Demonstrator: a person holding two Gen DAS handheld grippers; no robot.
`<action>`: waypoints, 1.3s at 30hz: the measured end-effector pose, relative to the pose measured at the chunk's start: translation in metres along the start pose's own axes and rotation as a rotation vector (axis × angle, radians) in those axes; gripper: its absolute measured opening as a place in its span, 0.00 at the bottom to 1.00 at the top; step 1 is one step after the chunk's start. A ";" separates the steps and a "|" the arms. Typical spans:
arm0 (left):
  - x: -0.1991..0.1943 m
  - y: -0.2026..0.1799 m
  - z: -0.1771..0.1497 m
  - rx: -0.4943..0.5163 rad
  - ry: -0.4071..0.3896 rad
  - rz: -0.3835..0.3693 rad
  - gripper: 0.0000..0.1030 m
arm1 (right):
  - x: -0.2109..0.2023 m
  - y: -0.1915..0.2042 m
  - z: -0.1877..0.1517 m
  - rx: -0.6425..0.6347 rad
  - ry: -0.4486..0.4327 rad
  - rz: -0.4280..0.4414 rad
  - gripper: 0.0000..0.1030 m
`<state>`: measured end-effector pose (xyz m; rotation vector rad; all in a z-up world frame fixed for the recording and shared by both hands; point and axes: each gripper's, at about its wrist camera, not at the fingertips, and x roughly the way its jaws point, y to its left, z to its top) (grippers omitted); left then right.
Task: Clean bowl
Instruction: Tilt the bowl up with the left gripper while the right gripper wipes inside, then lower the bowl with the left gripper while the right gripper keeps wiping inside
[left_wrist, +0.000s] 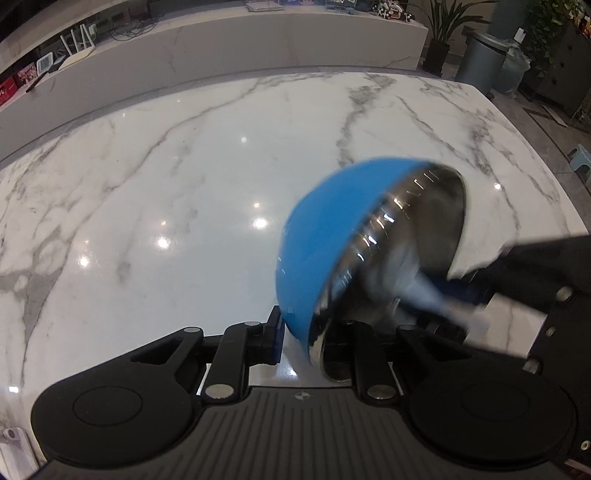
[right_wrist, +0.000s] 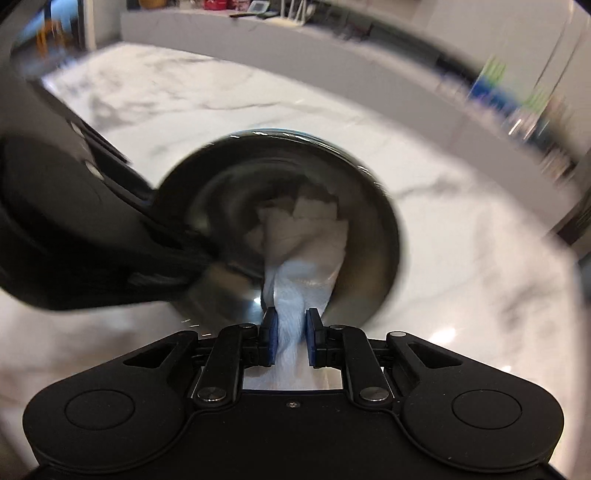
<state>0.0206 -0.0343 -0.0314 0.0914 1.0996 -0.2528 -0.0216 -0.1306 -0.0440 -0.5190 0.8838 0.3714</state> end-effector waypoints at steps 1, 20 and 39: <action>0.000 0.000 0.000 0.002 -0.004 0.001 0.15 | 0.000 0.001 0.000 -0.004 0.002 -0.002 0.12; 0.009 0.000 -0.003 -0.081 0.031 -0.090 0.16 | 0.003 -0.008 -0.003 0.081 0.036 0.057 0.13; 0.003 0.000 0.000 -0.021 0.023 -0.037 0.14 | -0.004 -0.001 -0.006 0.089 0.013 0.064 0.13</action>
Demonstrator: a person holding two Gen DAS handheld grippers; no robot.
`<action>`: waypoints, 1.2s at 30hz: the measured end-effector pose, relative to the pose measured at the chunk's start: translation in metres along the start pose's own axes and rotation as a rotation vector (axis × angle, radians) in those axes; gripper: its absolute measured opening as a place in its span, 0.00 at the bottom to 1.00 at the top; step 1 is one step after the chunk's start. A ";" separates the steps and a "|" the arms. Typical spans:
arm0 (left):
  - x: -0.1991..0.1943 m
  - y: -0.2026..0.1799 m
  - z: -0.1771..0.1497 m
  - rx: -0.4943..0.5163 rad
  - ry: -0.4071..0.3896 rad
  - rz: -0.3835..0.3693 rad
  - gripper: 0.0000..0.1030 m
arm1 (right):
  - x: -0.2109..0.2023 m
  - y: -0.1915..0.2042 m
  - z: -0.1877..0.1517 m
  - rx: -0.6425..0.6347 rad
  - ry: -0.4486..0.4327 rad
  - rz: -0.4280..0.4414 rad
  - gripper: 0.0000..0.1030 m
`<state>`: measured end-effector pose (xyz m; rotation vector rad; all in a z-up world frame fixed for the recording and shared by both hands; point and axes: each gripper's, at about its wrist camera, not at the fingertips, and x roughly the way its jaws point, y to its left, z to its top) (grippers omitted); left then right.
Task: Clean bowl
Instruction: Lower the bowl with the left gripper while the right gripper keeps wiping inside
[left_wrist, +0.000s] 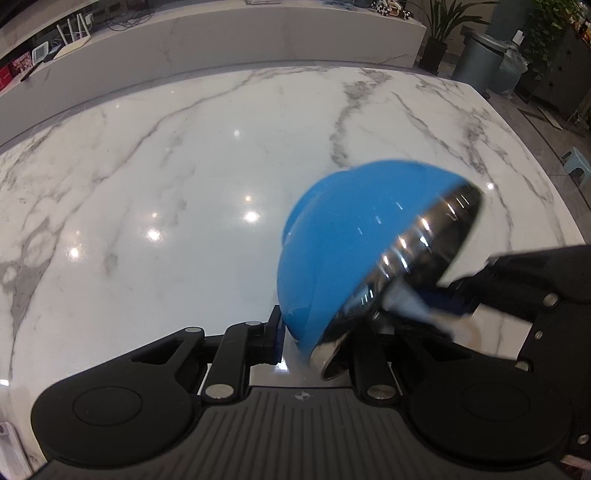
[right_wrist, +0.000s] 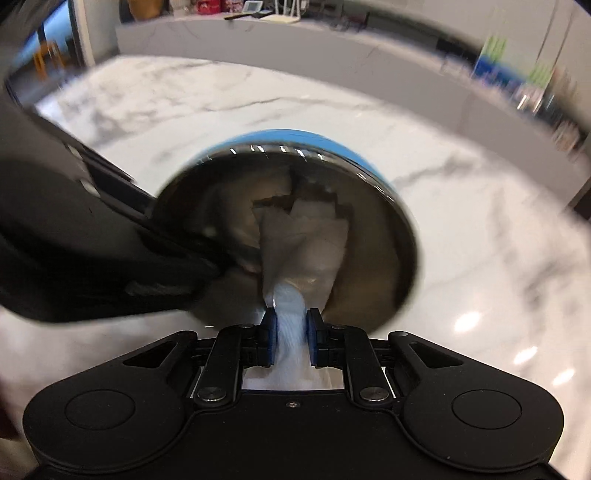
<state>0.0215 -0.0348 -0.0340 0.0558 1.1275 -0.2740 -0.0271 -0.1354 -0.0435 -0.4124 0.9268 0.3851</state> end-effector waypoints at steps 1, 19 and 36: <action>0.000 0.001 0.000 -0.003 -0.001 -0.001 0.14 | -0.001 0.002 0.000 -0.019 -0.007 -0.023 0.13; -0.028 -0.008 0.004 0.063 -0.259 0.068 0.28 | -0.005 -0.006 0.007 0.018 -0.033 -0.008 0.13; -0.008 0.018 0.029 -0.072 -0.097 0.020 0.11 | -0.008 -0.032 0.032 0.072 -0.081 0.003 0.13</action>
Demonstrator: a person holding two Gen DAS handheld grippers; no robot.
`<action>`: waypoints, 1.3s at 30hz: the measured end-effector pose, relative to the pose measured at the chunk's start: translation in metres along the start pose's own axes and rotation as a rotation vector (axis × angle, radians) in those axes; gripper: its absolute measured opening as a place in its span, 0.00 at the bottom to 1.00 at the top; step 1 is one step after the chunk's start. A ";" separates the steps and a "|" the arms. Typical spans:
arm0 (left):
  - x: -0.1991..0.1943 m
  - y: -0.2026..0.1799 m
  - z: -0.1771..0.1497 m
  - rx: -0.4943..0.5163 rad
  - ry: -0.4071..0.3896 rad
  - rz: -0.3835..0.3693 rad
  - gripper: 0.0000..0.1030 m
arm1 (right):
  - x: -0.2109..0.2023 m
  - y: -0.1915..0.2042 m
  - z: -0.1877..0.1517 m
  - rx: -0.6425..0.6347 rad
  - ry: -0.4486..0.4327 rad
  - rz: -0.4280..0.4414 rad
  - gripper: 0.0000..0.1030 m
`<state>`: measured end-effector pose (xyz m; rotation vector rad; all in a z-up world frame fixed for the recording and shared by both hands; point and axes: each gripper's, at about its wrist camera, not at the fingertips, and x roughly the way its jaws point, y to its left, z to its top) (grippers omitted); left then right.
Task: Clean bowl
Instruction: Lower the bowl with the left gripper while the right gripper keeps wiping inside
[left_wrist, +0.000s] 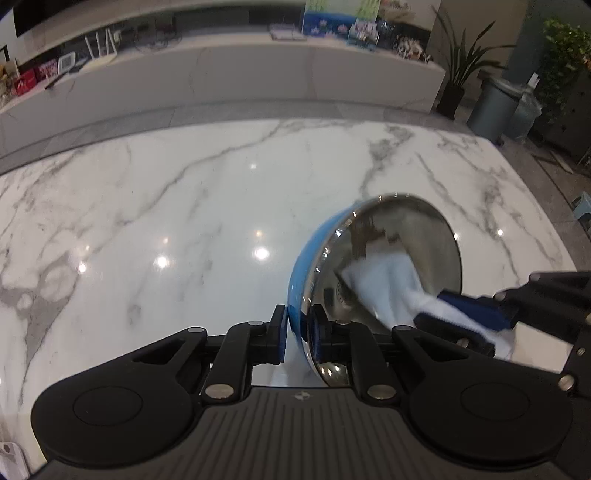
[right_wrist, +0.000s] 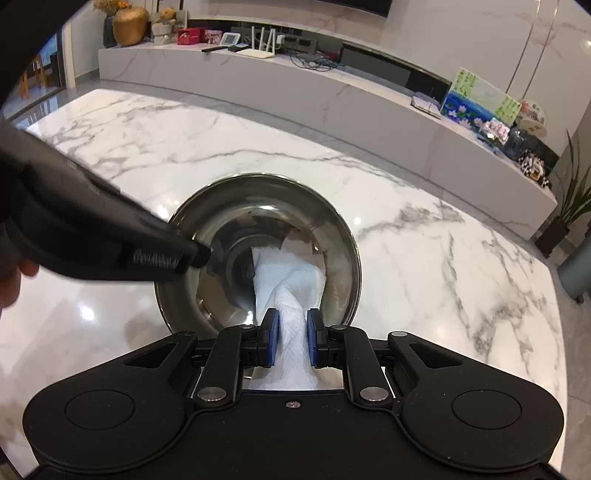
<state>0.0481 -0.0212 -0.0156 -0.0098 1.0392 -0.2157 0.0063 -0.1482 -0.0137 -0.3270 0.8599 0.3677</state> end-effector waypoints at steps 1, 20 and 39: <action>0.002 0.002 0.000 -0.002 0.017 -0.006 0.11 | 0.001 -0.002 0.003 0.005 0.004 0.011 0.13; 0.005 0.017 0.003 -0.010 0.050 -0.086 0.16 | 0.052 -0.011 0.035 0.005 0.099 0.100 0.12; 0.008 0.015 0.001 0.008 0.069 -0.042 0.09 | 0.054 -0.005 0.026 -0.034 0.146 0.176 0.10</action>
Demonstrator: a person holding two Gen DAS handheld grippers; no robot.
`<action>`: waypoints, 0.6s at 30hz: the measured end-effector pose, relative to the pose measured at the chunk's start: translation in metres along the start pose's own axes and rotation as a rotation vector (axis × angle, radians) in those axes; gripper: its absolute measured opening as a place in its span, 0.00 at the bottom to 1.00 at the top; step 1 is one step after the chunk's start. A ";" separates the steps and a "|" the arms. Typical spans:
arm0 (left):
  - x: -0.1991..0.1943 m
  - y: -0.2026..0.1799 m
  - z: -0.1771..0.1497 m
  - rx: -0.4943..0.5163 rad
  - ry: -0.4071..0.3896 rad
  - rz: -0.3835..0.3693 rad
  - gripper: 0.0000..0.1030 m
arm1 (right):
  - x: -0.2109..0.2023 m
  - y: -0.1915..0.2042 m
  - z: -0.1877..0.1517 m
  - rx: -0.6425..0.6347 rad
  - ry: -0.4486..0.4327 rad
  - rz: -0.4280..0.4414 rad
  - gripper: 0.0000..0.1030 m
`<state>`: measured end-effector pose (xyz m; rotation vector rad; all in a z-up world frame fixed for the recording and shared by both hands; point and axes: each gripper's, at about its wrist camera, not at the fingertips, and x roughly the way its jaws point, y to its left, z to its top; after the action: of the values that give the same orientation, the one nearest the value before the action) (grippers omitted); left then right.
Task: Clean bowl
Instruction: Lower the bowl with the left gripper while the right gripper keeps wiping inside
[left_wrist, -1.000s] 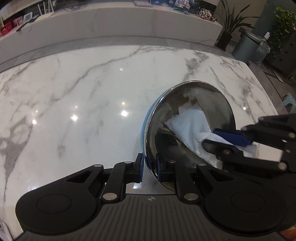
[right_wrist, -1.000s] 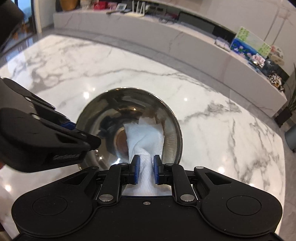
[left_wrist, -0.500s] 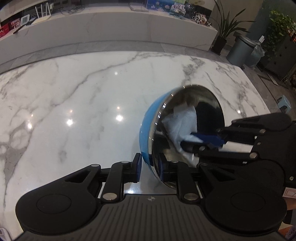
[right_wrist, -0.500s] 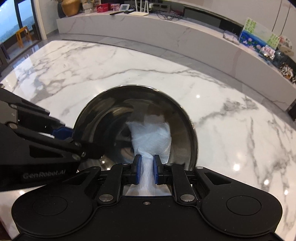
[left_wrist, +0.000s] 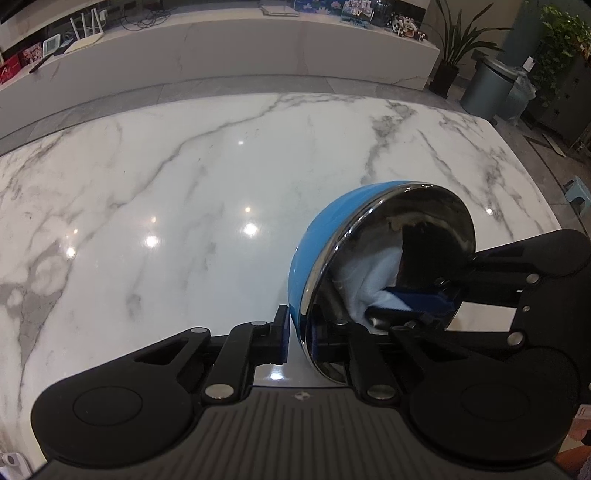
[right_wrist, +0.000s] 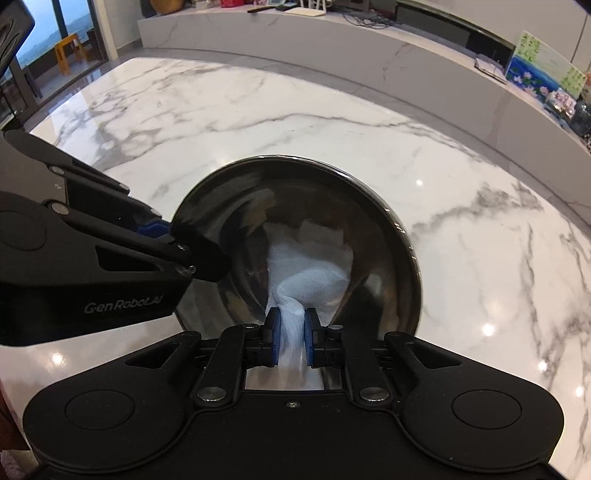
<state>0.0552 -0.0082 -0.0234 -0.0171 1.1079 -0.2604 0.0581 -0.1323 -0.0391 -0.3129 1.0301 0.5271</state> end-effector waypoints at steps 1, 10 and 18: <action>0.001 0.001 0.000 -0.005 0.004 -0.002 0.09 | -0.001 -0.001 -0.001 0.001 -0.004 -0.013 0.10; 0.000 0.001 0.000 -0.017 -0.015 -0.023 0.10 | -0.011 -0.008 -0.005 0.022 -0.041 -0.082 0.10; -0.024 -0.006 0.005 0.015 -0.241 -0.017 0.34 | -0.011 -0.006 -0.003 0.010 -0.041 -0.092 0.10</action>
<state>0.0480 -0.0093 0.0008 -0.0432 0.8667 -0.2748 0.0548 -0.1419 -0.0309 -0.3374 0.9741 0.4432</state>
